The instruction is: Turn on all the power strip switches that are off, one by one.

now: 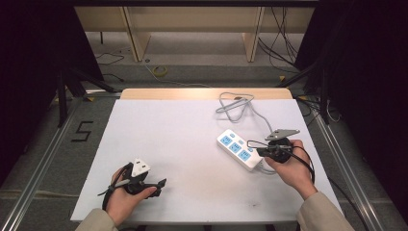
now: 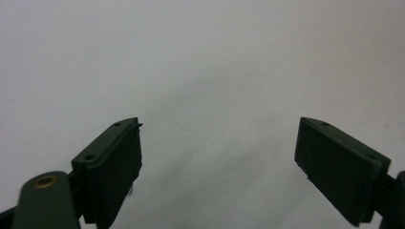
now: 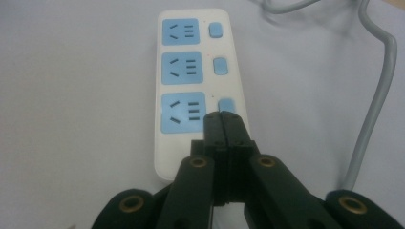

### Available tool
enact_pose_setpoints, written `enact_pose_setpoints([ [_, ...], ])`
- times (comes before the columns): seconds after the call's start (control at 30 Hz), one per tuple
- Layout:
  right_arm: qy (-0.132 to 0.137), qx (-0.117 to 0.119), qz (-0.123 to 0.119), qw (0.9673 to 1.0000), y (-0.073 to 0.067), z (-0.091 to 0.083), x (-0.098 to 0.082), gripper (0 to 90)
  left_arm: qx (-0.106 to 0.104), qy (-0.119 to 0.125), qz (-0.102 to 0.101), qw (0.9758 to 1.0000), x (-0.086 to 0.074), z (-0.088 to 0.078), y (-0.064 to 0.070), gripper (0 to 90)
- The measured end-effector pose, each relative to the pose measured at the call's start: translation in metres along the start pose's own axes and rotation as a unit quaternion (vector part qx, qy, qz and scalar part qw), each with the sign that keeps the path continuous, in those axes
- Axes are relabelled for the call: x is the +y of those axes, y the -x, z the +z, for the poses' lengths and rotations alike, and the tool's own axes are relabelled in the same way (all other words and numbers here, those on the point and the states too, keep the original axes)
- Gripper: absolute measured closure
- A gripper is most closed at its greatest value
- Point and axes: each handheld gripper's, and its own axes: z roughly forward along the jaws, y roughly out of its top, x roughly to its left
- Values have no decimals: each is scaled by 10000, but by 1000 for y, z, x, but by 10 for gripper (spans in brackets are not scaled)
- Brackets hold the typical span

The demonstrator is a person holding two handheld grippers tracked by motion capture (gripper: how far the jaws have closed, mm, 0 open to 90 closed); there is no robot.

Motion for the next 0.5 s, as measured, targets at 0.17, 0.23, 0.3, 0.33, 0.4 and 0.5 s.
enact_pose_setpoints([
  [0.17,-36,3,-22,10000,1,2,4,900,3,3,26,10000,0,0,-1,158],
  [0.23,-46,0,-34,10000,1,3,6,900,1,-2,30,10000,0,0,-1,158],
  [0.3,-62,3,-35,10000,2,4,7,900,-2,-3,19,10000,0,0,0,158],
  [0.33,-77,7,-40,10000,2,5,8,900,-2,-14,8,10000,0,0,0,158],
  [0.4,-92,7,-28,10000,2,6,8,900,-5,-17,11,10000,0,0,0,158],
  [0.5,-115,5,-57,9999,3,9,11,900,-14,-18,23,10000,0,1,0,158],
])
